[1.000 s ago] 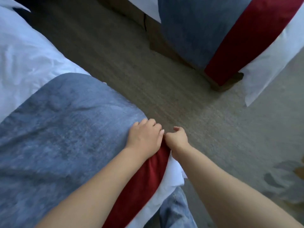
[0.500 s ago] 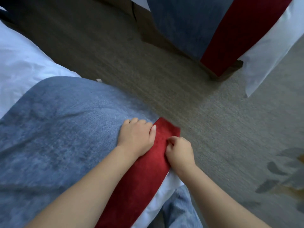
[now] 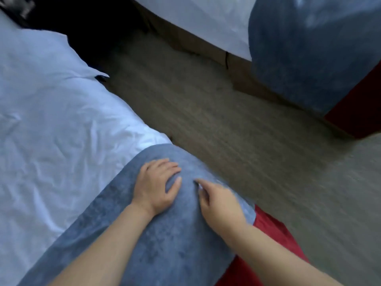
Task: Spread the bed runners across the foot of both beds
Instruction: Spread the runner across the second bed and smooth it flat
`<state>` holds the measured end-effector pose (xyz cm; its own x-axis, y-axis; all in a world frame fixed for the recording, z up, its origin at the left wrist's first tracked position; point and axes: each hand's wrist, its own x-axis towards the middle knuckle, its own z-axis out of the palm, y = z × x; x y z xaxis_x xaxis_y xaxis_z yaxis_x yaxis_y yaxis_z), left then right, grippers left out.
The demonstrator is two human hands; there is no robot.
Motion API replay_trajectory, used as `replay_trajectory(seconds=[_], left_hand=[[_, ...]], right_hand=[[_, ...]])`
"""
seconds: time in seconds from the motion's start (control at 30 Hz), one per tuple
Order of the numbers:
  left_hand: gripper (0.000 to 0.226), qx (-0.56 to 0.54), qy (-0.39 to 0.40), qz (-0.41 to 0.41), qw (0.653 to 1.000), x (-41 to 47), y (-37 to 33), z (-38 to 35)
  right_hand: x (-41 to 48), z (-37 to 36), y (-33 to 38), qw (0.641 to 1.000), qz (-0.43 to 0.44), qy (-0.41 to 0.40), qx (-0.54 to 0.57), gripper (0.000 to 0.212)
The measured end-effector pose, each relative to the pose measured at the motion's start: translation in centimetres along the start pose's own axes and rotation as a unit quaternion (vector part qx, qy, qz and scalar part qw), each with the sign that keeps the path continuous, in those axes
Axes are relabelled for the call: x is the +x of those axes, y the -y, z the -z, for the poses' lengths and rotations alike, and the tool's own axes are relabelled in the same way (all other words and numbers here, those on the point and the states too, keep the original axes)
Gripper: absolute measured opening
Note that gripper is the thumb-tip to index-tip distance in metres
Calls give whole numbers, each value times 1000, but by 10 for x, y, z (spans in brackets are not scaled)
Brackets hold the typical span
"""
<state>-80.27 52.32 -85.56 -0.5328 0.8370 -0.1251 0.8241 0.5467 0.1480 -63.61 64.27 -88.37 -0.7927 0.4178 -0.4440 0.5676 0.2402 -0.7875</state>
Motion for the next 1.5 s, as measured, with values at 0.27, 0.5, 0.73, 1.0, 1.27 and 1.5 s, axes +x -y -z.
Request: replay_trajectory(seconds=[0.27,0.5,0.73,1.0,1.27,1.5], left_hand=[[39,-14,-22,-41,999,0,18,-27],[32,-5,-55,-47,997,2,22,-38],[29,-1,-43,-13,999,0,12,-30],[53,-56,-63,103,991,-106,3,-20],[70,7,-18,236,972,-323,136,-17],[73,-16,15,388,921,-510,217,-11]], right_hand=[[-5,-47,24,987,5,-16,-161,66],[1,-55,25,980,-11,-12,-198,63],[0,-49,30,970,-13,26,-240,67],[-21,-44,29,953,56,-54,-294,65],[-67,-170,113,870,253,8,-424,64],[-138,-362,182,800,355,137,-465,67]])
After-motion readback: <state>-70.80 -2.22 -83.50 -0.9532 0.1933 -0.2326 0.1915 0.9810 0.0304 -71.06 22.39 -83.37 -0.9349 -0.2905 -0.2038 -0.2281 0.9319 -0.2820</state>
